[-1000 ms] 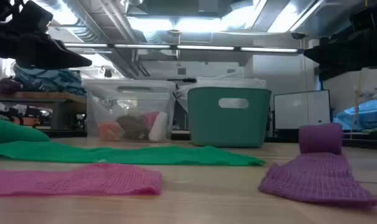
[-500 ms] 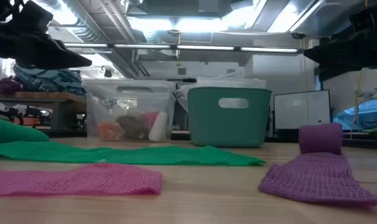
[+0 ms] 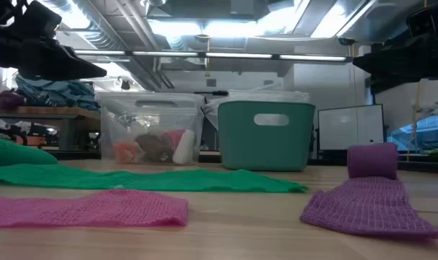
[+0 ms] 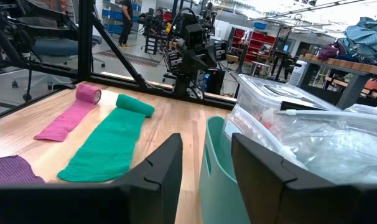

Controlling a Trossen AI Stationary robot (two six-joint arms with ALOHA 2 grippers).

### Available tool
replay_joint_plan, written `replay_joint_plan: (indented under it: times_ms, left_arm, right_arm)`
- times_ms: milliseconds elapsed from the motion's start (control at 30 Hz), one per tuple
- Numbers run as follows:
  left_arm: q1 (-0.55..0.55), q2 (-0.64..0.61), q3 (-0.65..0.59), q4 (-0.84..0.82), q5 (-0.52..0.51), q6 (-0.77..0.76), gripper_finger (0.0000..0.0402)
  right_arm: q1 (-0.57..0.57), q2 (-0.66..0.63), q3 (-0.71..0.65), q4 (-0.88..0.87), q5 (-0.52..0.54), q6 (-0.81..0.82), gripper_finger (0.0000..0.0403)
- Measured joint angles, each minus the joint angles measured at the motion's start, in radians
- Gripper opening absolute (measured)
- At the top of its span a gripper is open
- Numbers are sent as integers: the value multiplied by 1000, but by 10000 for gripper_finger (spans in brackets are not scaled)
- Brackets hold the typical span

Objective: Roll bandage

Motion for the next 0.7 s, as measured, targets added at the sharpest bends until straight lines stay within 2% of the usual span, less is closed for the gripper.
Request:
replay_joint_plan:
  times_ms: [200,400,700]
  left_arm:
    - [0,0,0,0,0,0,127]
    - [0,0,0,0,0,0,127]
    - [0,0,0,0,0,0,127]
  right_arm:
    - [0,0,0,0,0,-6,140]
    - [0,0,-1,-4,71,-157,140]
    - [0,0,-2,4,92,-128,140]
